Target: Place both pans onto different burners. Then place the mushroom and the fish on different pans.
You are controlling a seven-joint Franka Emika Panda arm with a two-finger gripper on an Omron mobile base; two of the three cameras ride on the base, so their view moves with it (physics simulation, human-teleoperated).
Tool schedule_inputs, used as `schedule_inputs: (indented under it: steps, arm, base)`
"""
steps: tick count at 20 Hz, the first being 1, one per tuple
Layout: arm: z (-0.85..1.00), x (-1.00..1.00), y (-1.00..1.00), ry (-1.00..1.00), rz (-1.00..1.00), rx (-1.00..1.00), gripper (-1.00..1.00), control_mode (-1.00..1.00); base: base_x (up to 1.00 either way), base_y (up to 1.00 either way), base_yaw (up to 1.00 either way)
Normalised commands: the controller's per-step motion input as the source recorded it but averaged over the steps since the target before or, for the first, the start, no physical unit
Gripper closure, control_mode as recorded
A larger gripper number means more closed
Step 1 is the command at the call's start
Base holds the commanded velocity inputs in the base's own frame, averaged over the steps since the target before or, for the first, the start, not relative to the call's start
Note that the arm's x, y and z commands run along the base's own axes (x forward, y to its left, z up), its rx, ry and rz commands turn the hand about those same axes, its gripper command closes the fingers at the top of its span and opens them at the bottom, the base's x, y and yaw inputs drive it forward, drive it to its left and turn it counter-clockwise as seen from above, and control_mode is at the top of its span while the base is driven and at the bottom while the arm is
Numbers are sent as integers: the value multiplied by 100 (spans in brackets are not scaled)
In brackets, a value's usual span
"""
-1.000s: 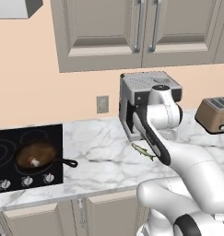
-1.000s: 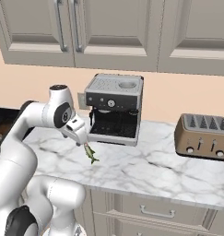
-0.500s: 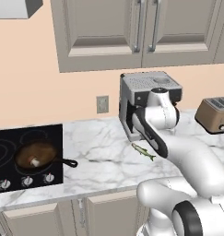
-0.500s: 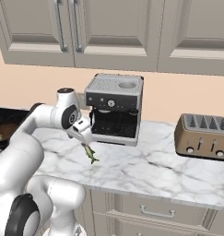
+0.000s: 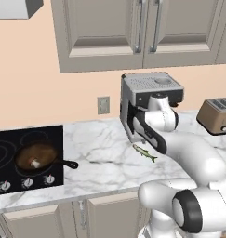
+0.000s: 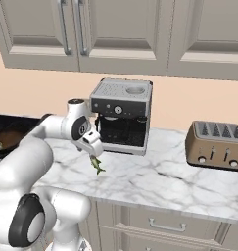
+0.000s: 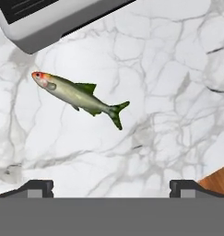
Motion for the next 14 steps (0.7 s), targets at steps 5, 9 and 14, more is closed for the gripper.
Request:
schedule_inputs:
  steps: [5, 9, 14]
  arm:
    - [-31, 0, -10, 0, 4, 0, -100, -100]
    - [-34, 5, -4, 0, 1, 0, -100, -100]
    - [-28, 6, -2, 0, 2, 0, -100, -100]
  base:
    - [0, 0, 0]
    - [0, 0, 0]
    - [0, 0, 0]
